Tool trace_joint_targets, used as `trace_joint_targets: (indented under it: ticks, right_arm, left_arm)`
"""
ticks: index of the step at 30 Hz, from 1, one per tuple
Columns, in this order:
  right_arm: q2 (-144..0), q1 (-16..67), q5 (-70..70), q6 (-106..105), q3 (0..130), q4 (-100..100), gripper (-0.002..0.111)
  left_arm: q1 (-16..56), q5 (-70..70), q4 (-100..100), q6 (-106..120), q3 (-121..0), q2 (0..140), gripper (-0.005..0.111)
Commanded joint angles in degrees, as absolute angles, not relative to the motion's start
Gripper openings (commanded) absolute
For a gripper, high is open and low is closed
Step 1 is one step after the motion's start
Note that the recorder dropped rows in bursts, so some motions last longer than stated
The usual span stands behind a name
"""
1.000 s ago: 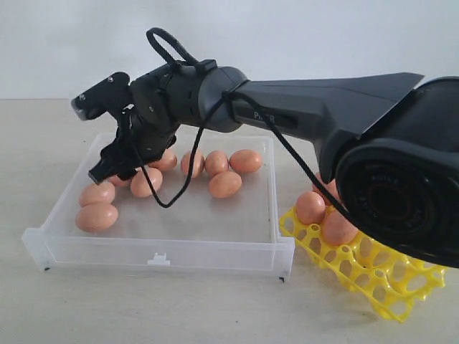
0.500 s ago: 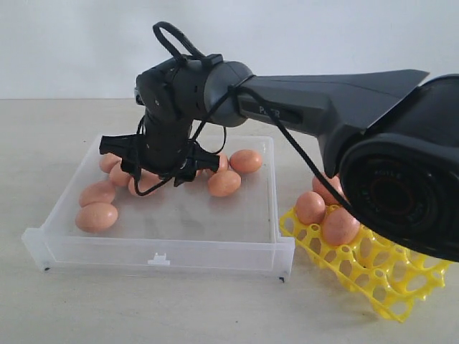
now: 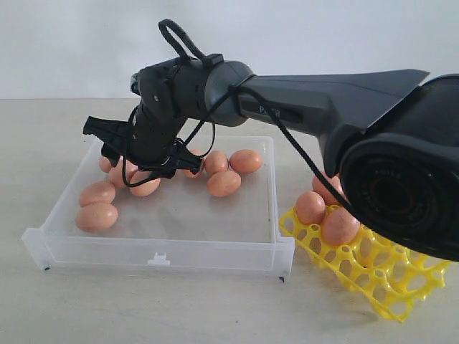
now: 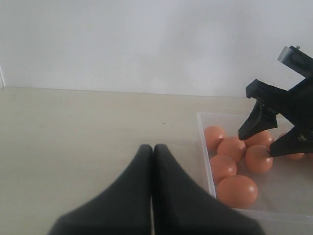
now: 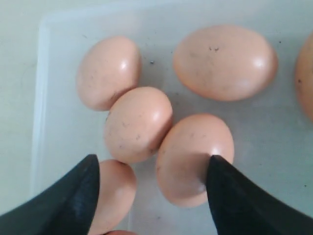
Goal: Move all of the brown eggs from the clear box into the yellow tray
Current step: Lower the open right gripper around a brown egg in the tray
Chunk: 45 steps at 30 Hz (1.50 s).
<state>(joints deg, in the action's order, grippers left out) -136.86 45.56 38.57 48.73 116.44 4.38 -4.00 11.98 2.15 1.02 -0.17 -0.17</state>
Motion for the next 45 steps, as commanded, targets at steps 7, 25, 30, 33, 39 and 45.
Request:
trace_joint_targets:
  ticks: [7, 25, 30, 33, 39, 45]
  right_arm:
    - [-136.7, 45.2, 39.3, 49.6, 116.7, 2.2, 0.061]
    - [-140.5, 45.2, 39.1, 51.1, 116.7, 0.0, 0.061]
    - [-140.5, 45.1, 38.3, 49.4, 116.7, -2.0, 0.061]
    - [-140.5, 44.5, 38.3, 46.3, 116.7, -2.5, 0.061]
    - [-140.5, 44.5, 38.1, 41.4, 116.7, -2.2, 0.061]
    - [-140.5, 44.5, 37.3, 38.5, 116.7, -1.8, 0.06]
  left_arm:
    - [-4.0, 11.6, 2.0, 1.2, 0.0, 0.0, -0.004]
    - [-4.0, 11.6, 2.0, 1.2, 0.0, 0.0, -0.004]
    - [-4.0, 11.6, 2.0, 1.2, 0.0, 0.0, -0.004]
    - [-4.0, 11.6, 2.0, 1.2, 0.0, 0.0, -0.004]
    - [-4.0, 11.6, 2.0, 1.2, 0.0, 0.0, -0.004]
    - [-4.0, 11.6, 2.0, 1.2, 0.0, 0.0, -0.004]
